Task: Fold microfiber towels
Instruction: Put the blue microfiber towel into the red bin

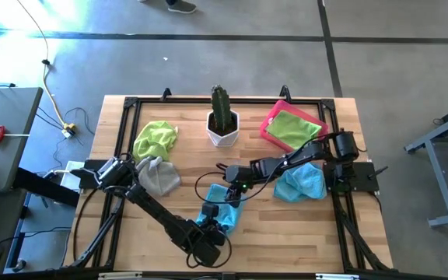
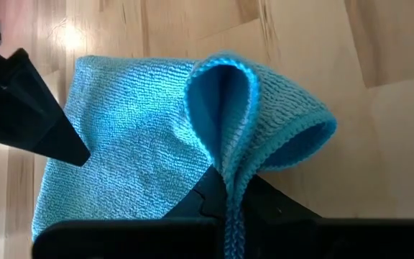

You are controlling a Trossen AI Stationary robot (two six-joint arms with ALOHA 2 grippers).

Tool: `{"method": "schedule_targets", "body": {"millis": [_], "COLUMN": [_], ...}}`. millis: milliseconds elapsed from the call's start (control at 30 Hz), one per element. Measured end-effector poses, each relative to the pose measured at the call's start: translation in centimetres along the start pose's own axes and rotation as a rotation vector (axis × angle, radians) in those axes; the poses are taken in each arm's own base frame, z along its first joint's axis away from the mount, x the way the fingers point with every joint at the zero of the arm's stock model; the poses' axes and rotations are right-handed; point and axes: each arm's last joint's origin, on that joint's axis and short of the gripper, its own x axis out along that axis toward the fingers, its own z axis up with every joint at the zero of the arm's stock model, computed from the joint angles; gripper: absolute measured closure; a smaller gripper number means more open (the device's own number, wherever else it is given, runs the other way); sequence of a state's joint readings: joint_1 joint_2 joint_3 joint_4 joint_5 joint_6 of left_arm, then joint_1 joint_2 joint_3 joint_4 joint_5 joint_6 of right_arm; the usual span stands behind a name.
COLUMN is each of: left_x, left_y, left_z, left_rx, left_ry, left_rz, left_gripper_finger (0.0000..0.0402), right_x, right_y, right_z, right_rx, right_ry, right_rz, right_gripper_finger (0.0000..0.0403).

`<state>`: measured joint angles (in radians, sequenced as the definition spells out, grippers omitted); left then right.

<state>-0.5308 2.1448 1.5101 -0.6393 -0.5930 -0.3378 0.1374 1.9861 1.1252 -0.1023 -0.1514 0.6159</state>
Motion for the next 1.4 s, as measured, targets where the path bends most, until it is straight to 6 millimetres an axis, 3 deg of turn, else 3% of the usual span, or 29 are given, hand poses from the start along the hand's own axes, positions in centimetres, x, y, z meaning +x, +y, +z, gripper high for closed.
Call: {"method": "schedule_targets", "body": {"millis": [467,667,900,1100,1400], "left_x": [0.0,-0.4,-2.2,-3.1,-4.1], "left_y": [0.1,0.2,0.8,1.2,1.7], "left_z": [-0.1,-0.7,-2.1,-2.8,-3.7], "left_rx": [-0.042,-0.081,-0.201,-0.288,-0.217], "left_ry": [0.003,0.055,0.167,0.287,0.397], "left_rz": [0.023,0.029,0.097,0.11,0.167], "left_gripper_finger": [0.0401,0.04,0.0384,0.0367,0.0331], "right_x": [0.2,-0.3,-2.8,-3.4,-4.4], "right_y": [0.0,-0.4,-1.0,-2.5,-4.6], "right_z": [-0.3,-0.2,0.5,0.8,1.6], "right_rx": [-0.017,-0.04,-0.049,-0.032,-0.012], "right_ry": [-0.008,0.017,0.024,0.03,0.054], "right_rz": [-0.035,-0.056,-0.096,-0.197,-0.252], "right_gripper_finger": [0.0395,0.04,0.0402,0.0402,0.0403]}}
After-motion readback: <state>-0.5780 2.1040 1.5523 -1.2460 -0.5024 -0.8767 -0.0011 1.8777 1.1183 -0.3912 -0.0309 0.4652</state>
